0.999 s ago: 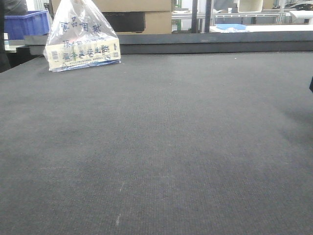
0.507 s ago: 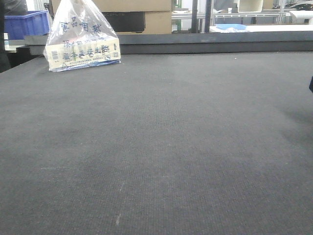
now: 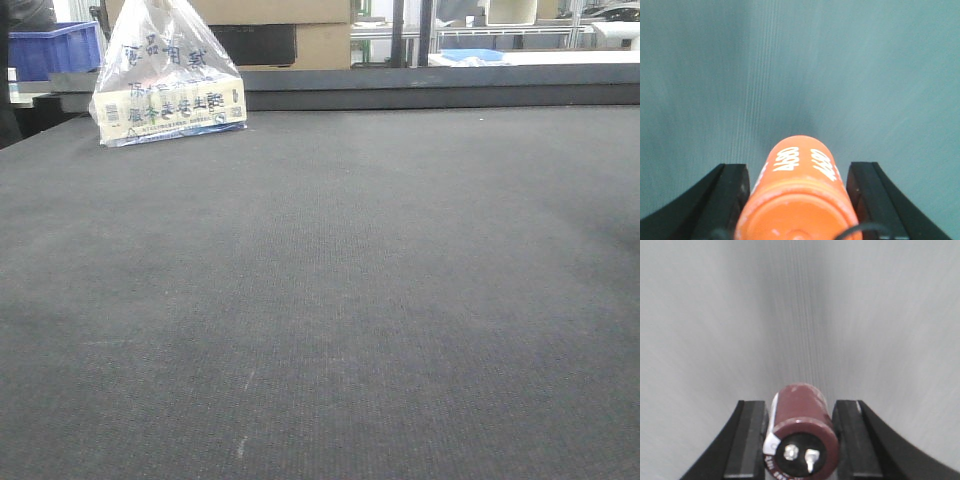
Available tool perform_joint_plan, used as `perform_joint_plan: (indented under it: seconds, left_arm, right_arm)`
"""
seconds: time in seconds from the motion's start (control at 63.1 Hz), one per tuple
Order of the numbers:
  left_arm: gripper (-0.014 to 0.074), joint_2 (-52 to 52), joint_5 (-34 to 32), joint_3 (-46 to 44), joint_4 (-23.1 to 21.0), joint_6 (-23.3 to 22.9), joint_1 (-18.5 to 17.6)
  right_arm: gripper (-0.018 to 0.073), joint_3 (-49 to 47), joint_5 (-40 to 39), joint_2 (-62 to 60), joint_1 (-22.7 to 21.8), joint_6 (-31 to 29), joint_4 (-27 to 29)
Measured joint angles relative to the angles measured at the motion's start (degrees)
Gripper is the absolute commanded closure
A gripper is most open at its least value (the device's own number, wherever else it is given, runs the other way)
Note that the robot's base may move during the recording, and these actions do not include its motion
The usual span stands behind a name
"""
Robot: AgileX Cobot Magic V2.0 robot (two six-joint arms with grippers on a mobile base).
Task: Place cylindrical capacitor in blue bin on shelf
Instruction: 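Lift both held cylinders up off the table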
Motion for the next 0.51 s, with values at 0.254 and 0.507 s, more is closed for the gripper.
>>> perform_joint_plan:
  seconds: [0.254, 0.507]
  left_arm:
    - [0.0707, -16.3, -15.02, 12.41, -2.89, 0.1, 0.0]
    - [0.0707, -33.71, -26.69, 24.96, -3.0, 0.1, 0.0]
  right_arm:
    - [0.0727, 6.27, -10.9, -9.9, 0.0, -0.76, -1.18]
    - [0.0727, 15.49, -22.61, -22.87, 0.0, -1.92, -1.4]
